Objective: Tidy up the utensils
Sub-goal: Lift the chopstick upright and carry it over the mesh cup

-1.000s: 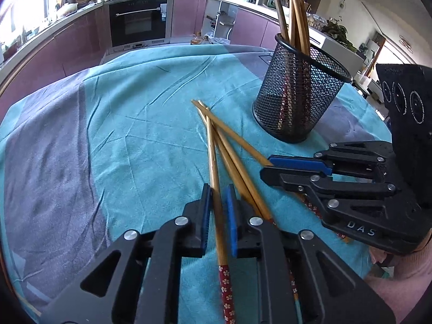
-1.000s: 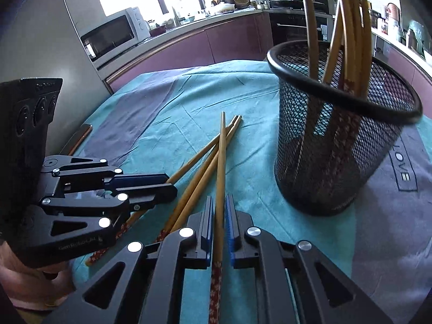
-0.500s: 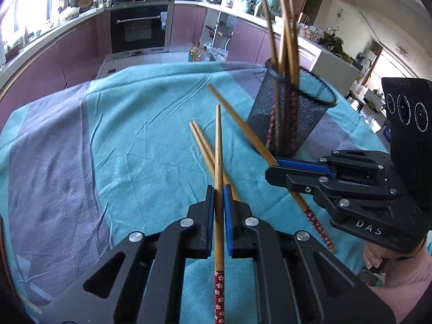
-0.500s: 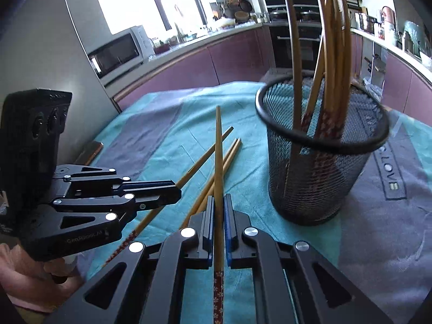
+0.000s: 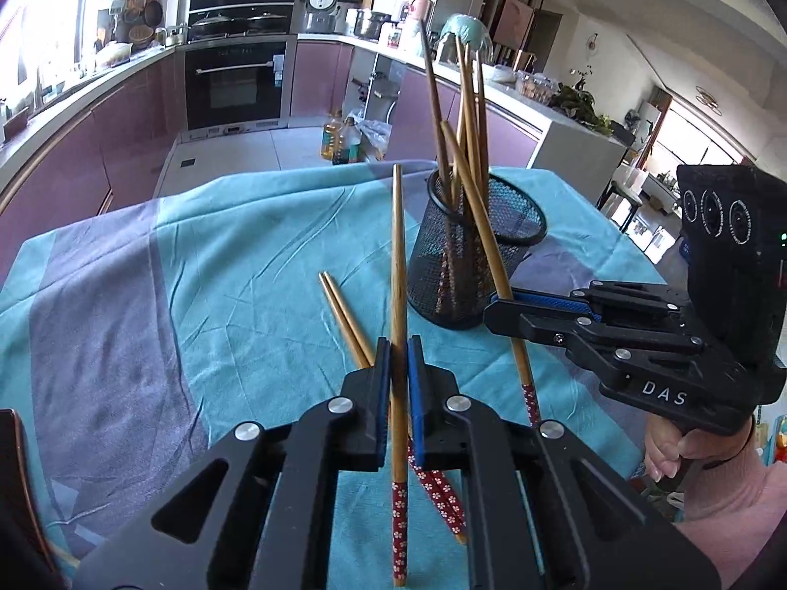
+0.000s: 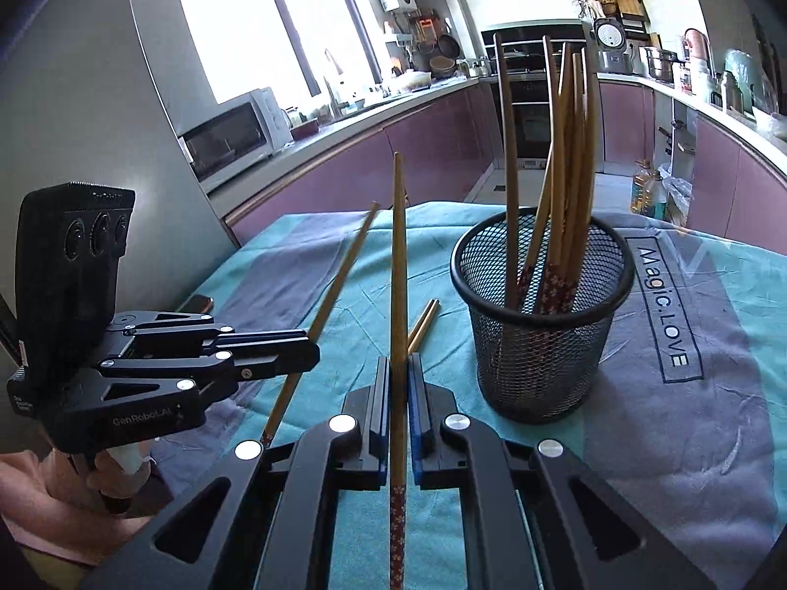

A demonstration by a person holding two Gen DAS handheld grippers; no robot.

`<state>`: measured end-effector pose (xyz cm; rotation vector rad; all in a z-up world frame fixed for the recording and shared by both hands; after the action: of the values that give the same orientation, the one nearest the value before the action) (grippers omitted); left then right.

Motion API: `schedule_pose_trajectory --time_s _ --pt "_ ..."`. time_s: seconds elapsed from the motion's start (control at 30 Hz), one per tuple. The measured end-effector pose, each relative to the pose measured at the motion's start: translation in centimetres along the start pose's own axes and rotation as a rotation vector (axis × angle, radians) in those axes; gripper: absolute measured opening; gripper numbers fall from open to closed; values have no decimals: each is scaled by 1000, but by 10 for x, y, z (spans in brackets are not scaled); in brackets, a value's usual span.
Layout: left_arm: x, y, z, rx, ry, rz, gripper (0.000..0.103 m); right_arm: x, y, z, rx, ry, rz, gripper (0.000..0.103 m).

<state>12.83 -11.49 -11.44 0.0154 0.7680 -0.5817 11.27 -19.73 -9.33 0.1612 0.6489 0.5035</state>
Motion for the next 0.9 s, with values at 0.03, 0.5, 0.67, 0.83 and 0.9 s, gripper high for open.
schedule_pose_trajectory --time_s 0.03,0.5,0.67,0.83,0.9 --pt "-3 0 0 0 -4 -5 8 -2 -1 1 2 -7 2 6" --pt "-36 -17 21 18 -84 -74 8 -34 -11 19 19 -97 5 6" --pt "-47 -24 29 24 -110 -89 8 -41 -12 24 16 -118 1 6" --pt "-48 -25 35 24 -123 -89 8 -44 -13 28 13 -132 2 6" --pt "-47 -26 36 25 -124 -90 8 -44 -13 29 11 -134 3 6"
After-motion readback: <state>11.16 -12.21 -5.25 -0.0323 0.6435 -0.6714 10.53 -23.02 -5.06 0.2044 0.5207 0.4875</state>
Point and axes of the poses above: each gripper's, at about its wrist camera, not at the fingertips, and x roughly the way its jaws point, y to its left, z to its top, the point moved 9 cm from there along x, roughly the way its jaws point, and after that the axes turned 3 degrees about -y, right-handed, at the moved point
